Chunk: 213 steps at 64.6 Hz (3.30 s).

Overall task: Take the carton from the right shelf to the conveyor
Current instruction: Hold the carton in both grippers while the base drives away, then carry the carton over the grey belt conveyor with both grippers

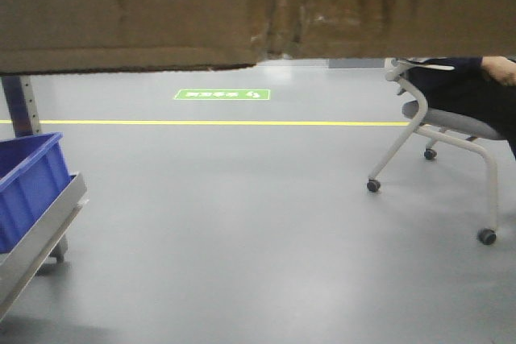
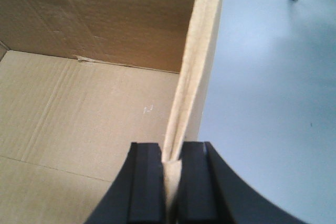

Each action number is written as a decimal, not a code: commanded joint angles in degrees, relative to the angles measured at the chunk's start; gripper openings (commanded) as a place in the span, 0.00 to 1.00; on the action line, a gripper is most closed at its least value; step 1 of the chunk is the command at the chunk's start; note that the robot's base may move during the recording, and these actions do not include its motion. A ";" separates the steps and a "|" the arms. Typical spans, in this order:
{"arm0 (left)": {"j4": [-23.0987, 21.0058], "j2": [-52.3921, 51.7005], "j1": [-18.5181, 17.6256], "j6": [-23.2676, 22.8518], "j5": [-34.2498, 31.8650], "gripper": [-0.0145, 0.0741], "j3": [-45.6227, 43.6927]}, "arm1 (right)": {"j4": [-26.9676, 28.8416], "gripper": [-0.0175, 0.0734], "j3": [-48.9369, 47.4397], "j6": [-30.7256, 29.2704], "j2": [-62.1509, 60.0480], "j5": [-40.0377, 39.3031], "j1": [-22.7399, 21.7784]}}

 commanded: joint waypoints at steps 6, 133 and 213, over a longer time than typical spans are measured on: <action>1.01 -0.76 -0.26 0.45 -0.74 0.14 -0.31 | -1.78 0.12 -0.15 -1.26 -0.40 -1.82 -0.24; 3.23 -0.76 -0.26 0.45 -0.74 0.14 -0.31 | -1.78 0.12 -0.15 -1.26 -0.37 -23.31 -0.24; 15.25 -0.76 -0.26 0.45 -0.74 0.14 -0.31 | -1.78 0.12 -0.15 -1.26 -0.37 -23.31 -0.24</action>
